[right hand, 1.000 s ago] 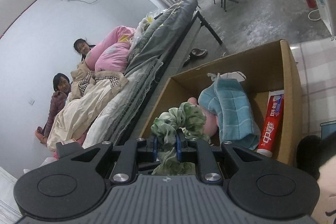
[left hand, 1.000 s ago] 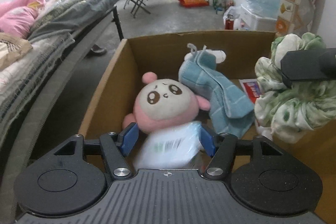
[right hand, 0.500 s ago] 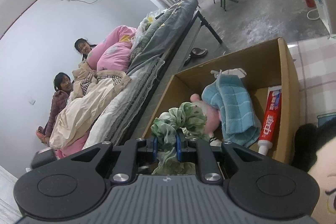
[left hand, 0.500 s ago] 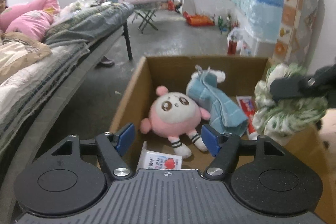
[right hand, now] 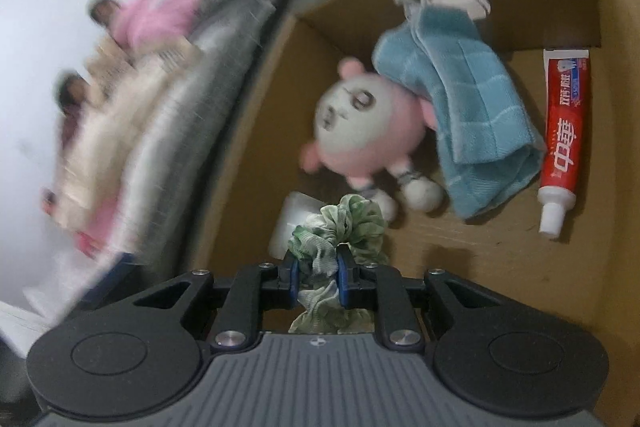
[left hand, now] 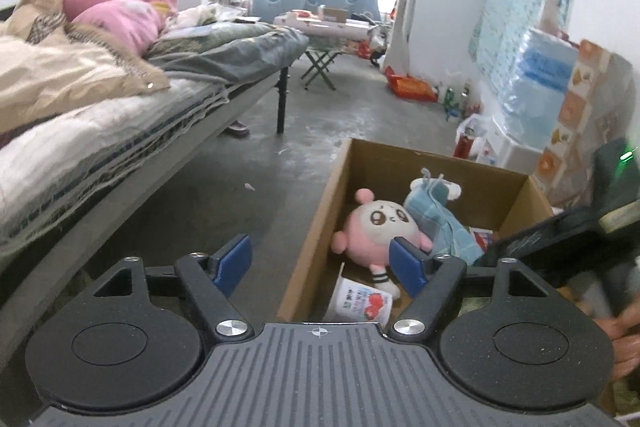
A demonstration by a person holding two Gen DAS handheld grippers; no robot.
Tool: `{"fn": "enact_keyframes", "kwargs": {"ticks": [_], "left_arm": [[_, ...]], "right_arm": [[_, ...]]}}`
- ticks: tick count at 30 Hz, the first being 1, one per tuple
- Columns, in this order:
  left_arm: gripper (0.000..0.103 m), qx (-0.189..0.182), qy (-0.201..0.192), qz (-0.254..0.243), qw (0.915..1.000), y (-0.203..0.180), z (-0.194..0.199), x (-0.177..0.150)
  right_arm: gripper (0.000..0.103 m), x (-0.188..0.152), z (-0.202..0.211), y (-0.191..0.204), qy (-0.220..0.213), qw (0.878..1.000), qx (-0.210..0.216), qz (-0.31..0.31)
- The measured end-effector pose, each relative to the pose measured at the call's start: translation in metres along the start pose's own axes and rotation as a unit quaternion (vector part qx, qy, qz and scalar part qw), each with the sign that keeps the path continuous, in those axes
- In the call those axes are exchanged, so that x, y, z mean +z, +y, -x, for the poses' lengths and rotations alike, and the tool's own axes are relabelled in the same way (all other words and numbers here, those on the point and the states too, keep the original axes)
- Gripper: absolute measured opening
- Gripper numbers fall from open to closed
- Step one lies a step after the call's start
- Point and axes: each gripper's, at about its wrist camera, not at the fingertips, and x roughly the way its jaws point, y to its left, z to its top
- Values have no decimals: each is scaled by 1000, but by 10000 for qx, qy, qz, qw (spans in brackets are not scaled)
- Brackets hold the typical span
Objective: Organize soft objects
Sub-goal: 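Lower the green scrunchie into the box and open the right gripper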
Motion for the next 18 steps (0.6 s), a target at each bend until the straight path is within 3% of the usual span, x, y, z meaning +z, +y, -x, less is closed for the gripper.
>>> {"fn": "enact_keyframes", "kwargs": {"ticks": [4, 6, 8, 9, 10, 18], "left_arm": [[76, -13, 20, 143, 9999, 10, -2, -3], [76, -36, 30, 143, 9999, 13, -1, -5], [76, -53, 9, 135, 9999, 15, -1, -6], [76, -46, -5, 129, 9999, 17, -2, -6], [76, -29, -18, 128, 9999, 18, -2, -7], [76, 23, -80, 300, 9995, 31, 0, -6]], "right_arm": [[19, 3, -31, -13, 487, 9950, -867, -106], [22, 2, -32, -19, 499, 9934, -1007, -211], [38, 2, -26, -21, 429, 9935, -1023, -270], [54, 2, -22, -19, 350, 9936, -1045, -230], [61, 1, -17, -17, 245, 9936, -1092, -142], [61, 10, -16, -3, 48, 9942, -1073, 30]]}}
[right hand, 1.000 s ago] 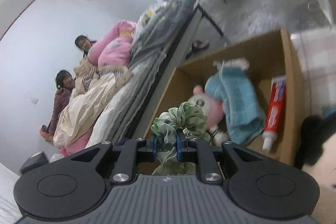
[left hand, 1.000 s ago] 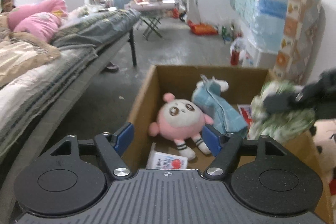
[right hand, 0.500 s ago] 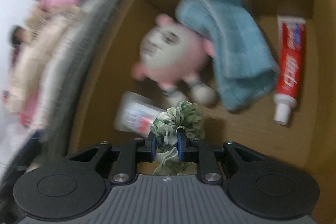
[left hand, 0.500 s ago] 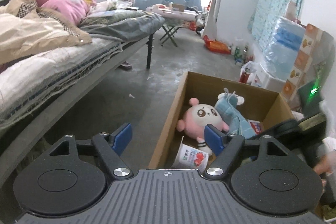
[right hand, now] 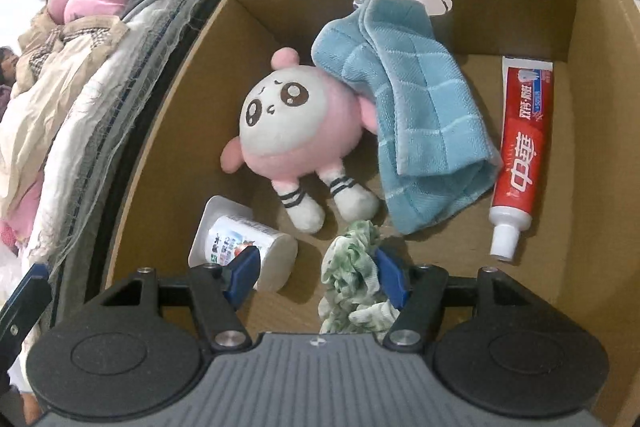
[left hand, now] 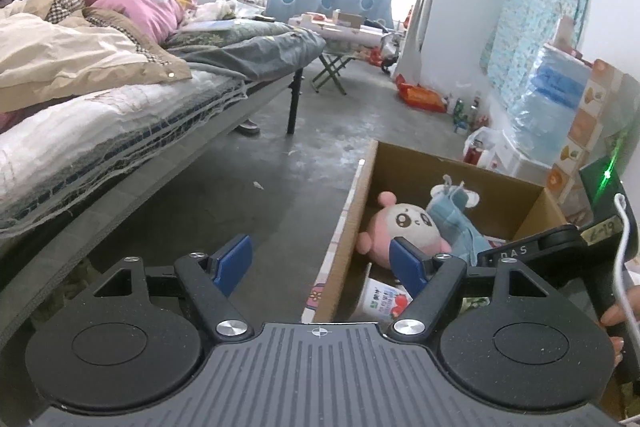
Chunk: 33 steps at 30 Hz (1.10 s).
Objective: Organize soft objects
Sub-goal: 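Lower the green scrunchie into the box and open the right gripper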
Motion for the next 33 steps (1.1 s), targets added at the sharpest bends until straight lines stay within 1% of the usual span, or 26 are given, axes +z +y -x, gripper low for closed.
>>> {"fn": "enact_keyframes", "kwargs": {"ticks": [1, 3, 5, 6, 7, 8, 10, 12, 14, 16, 18, 20, 21, 24, 28, 30, 33], "left_arm": [[76, 17, -7, 7, 10000, 2, 0, 0], [76, 54, -15, -1, 10000, 3, 2, 0], [76, 68, -18, -11, 10000, 6, 3, -1], [76, 68, -22, -25, 10000, 7, 3, -1], [76, 76, -26, -39, 10000, 8, 3, -2], [77, 90, -36, -52, 9999, 9, 3, -2], [79, 119, -53, -97, 9999, 9, 3, -2], [83, 166, -100, -130, 9997, 10, 5, -2], [85, 204, -145, -131, 9996, 12, 7, -2], [88, 230, -184, -106, 9995, 15, 8, -2], [88, 232, -178, -76, 9995, 18, 10, -2], [89, 249, -172, -75, 9995, 21, 10, -2], [89, 267, -176, -88, 9994, 22, 11, -2], [90, 313, -184, -100, 9993, 26, 12, -2], [94, 309, -193, -31, 9993, 34, 12, 0], [96, 313, -223, 25, 9993, 38, 13, 0], [96, 364, -262, 117, 9989, 45, 15, 0]], "right_arm": [[61, 0, 0, 2, -79, 9999, -97, 0], [61, -1, 11, 8, -463, 9974, -529, 163], [61, -4, 25, 17, -922, 9888, -1046, 540], [61, -6, 29, 21, -1015, 9861, -1119, 688], [60, -8, 34, 24, -1015, 9852, -1110, 819], [59, -10, 36, 26, -910, 9860, -1060, 913], [56, -13, 33, 27, -511, 9895, -980, 932], [56, -16, 16, 24, 46, 9923, -936, 803], [56, -18, -1, 15, 462, 9919, -1005, 617], [56, -15, -17, 12, 595, 9920, -1011, 470], [57, -12, -24, 9, 586, 9952, -736, 264], [56, -9, -27, 9, 586, 9979, -274, 59], [54, -8, -25, 11, 563, 9981, -239, 44], [56, -9, -10, 27, 324, 9974, -505, 401], [60, -16, 20, 58, 1, 9909, -747, 1122], [60, -15, 35, 70, -142, 9877, -688, 1400], [60, -13, 37, 88, -170, 9882, -331, 1485]]}}
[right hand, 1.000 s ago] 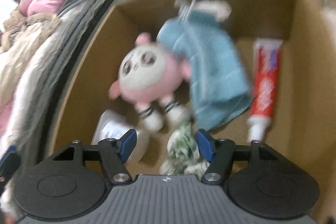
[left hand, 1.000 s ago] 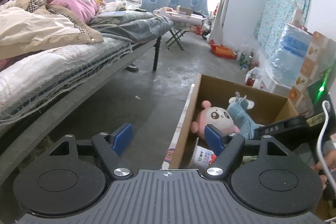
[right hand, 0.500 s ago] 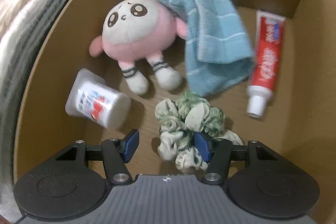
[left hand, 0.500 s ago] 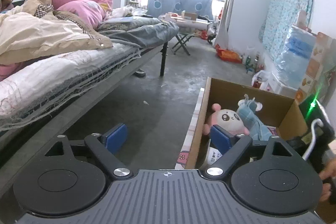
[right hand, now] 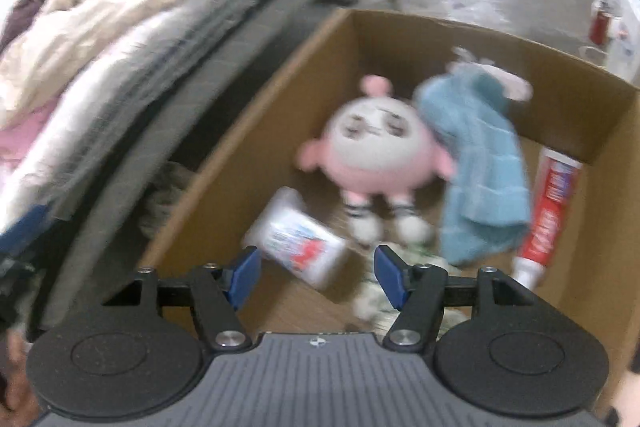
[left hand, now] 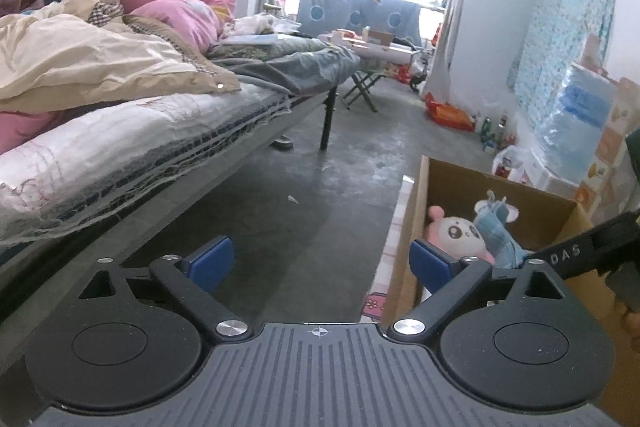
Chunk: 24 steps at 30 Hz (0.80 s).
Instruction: Organize soft objects
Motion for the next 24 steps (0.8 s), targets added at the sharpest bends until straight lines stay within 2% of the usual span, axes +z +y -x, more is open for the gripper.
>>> {"fn": "enact_keyframes", "kwargs": {"ticks": [2, 4, 10, 12, 19, 24], "left_arm": [[96, 27, 8, 83, 10000, 4, -1, 1], [96, 43, 45, 162, 9998, 8, -2, 1], [96, 78, 129, 131, 9998, 12, -3, -2], [96, 82, 136, 104, 9998, 12, -4, -2], [96, 77, 144, 81, 9998, 11, -5, -2], [96, 53, 149, 45, 9999, 6, -4, -2]], "right_arm": [[59, 5, -13, 13, 0, 9999, 107, 26], [53, 10, -31, 23, 25, 9999, 33, 140], [29, 17, -72, 29, 23, 9999, -24, 120], [21, 15, -76, 31, -82, 9994, -184, 265], [15, 4, -66, 31, -194, 9983, -285, 463], [15, -3, -45, 14, -348, 9988, -188, 298]]}}
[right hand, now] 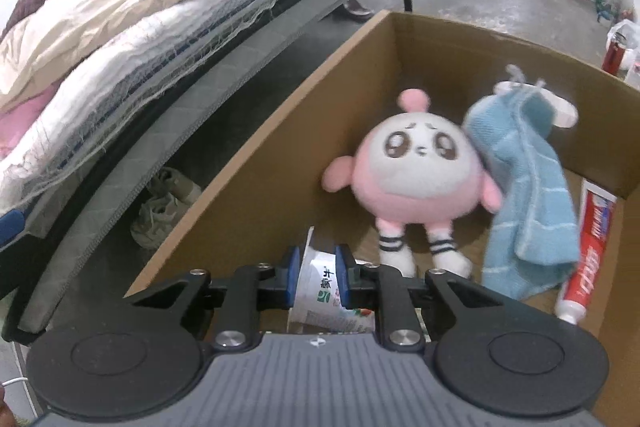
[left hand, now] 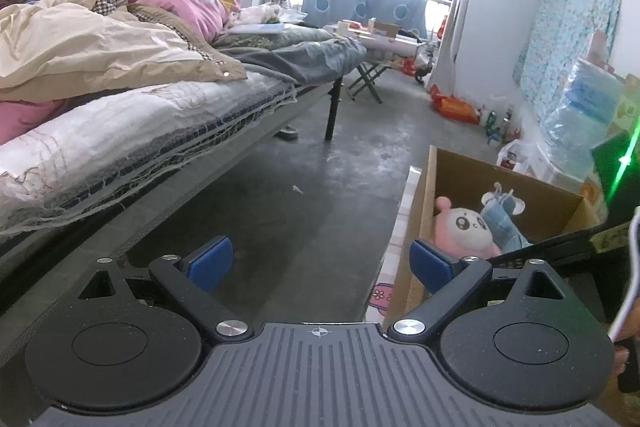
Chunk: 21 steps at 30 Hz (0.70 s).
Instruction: Organize soft objects
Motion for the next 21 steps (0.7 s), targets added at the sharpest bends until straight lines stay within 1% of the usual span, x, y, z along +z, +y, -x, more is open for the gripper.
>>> {"fn": "enact_keyframes", "kwargs": {"ticks": [7, 12, 17, 21], "left_arm": [[96, -82, -12, -56, 10000, -9, 2, 1], [96, -121, -4, -96, 9999, -13, 3, 0], [96, -117, -1, -102, 9999, -14, 3, 0], [96, -120, -10, -60, 9999, -11, 3, -1]], "right_arm": [[15, -7, 22, -32, -182, 9990, -40, -418], [15, -5, 19, -50, -143, 9957, 125, -905], [15, -3, 18, -67, -66, 9911, -1, -1331], [15, -7, 15, -82, -3, 9834, 268, -1795]]}}
